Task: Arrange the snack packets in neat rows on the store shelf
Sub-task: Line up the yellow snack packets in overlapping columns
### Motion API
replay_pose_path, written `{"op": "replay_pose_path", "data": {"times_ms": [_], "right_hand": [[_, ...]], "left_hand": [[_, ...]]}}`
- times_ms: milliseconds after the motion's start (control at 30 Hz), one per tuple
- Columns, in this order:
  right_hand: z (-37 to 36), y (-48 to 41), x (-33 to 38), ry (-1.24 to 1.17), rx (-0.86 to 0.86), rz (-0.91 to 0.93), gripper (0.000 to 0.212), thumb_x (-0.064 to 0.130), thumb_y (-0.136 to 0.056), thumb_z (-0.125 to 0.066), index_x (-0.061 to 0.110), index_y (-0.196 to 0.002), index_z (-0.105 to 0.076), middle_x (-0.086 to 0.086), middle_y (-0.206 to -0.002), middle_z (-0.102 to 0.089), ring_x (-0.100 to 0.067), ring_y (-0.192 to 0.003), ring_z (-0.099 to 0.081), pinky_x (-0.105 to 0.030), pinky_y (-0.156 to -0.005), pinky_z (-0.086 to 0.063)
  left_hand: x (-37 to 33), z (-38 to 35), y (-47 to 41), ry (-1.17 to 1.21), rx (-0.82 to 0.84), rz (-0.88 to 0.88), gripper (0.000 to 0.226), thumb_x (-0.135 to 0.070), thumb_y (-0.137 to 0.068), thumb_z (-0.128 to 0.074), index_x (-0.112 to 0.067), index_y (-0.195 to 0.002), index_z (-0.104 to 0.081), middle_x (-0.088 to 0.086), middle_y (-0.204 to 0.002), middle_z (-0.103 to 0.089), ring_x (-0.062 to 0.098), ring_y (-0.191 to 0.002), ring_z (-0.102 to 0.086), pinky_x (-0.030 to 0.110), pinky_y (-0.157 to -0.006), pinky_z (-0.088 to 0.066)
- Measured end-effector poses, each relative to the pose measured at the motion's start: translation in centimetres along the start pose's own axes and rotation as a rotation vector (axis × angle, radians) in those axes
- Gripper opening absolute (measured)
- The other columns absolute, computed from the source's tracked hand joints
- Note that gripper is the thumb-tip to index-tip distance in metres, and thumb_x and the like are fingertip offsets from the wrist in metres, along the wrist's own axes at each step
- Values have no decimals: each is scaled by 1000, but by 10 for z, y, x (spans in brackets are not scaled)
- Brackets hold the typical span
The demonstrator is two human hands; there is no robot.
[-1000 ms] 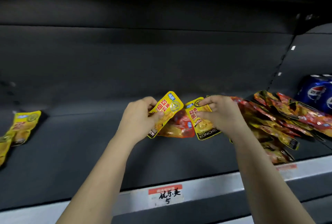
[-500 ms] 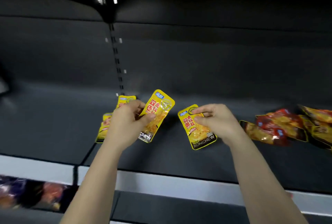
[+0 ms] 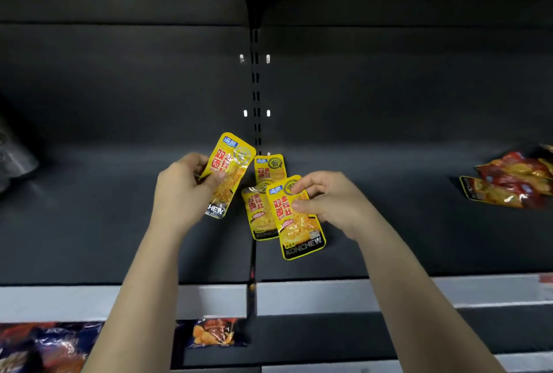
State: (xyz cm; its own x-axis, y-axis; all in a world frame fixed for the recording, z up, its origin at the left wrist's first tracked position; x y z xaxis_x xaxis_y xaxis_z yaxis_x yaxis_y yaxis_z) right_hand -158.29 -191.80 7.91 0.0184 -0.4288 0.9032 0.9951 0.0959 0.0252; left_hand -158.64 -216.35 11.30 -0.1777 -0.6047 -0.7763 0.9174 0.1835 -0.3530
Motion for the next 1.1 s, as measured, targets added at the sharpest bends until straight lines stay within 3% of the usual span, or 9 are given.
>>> {"op": "replay_pose_path", "data": {"times_ms": [167, 333, 467, 633, 833, 967, 1100], "right_hand": [[-29, -6, 0, 15, -28, -16, 16, 15, -77, -79, 25, -83, -69, -16, -98, -69, -17, -77, -64, -26, -60, -45], [-40, -2, 3, 36, -96, 47, 15, 16, -77, -79, 28, -75, -70, 0, -77, -66, -9, -67, -61, -27, -68, -52], [-41, -2, -1, 98, -134, 46, 16, 22, -73, -83, 27, -72, -68, 1, -76, -67, -7, -65, -60, -25, -65, -50], [-41, -2, -4, 129, -132, 32, 14, 23, -75, -82, 25, -77, -69, -1, -77, -69, -7, -67, -63, -19, -61, -48], [-43, -1, -2, -100, -64, 21, 9, 11, -81, -77, 16, -83, -69, 0, -74, -70, 0, -58, -59, -16, -48, -42], [-47, -3, -3, -46, -57, 9, 10, 13, -79, -78, 15, -85, -71, 2, -72, -71, -8, -59, -60, -20, -52, -47], [-48, -5, -6, 117, -56, -17, 16, 20, -76, -82, 19, -87, -69, 1, -74, -70, 1, -59, -60, -17, -53, -43]], "left_hand": [[11, -3, -10, -28, 27, -20, 11, -20, -86, -69, -17, -96, -67, -3, -88, -70, 18, -87, -65, 31, -77, -49], [19, -8, -7, -6, 18, -41, 10, -21, -87, -69, -20, -97, -65, -4, -90, -69, 16, -86, -63, 25, -73, -42], [24, -10, -5, 14, 3, -52, 10, -22, -87, -69, -20, -96, -65, -4, -92, -70, 15, -87, -64, 25, -74, -43], [26, -9, -5, -23, -9, -70, 11, -22, -87, -69, -20, -97, -66, -7, -90, -69, 15, -86, -62, 24, -73, -39], [28, -8, -5, -22, -22, -62, 13, -23, -88, -68, -19, -99, -66, -7, -91, -68, 14, -86, -61, 25, -74, -40], [28, -8, -6, -30, -24, -63, 13, -22, -88, -68, -18, -100, -66, -6, -91, -68, 14, -85, -60, 25, -73, -40], [29, -8, -6, -32, -25, -60, 13, -23, -88, -68, -18, -99, -65, -5, -92, -69, 16, -86, -62, 26, -73, -42]]}}
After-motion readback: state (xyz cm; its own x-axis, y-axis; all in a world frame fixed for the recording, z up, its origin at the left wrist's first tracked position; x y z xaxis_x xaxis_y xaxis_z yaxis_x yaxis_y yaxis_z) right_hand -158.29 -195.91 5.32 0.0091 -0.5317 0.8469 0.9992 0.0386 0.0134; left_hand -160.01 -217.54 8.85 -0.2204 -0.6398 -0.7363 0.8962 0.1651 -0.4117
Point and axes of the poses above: each hand's wrist, its own y-axis away from the middle knuckle, its own z-axis out of the back of the hand, x = y × z, the point moved 7 cm from there along -y, towards the middle knuckle
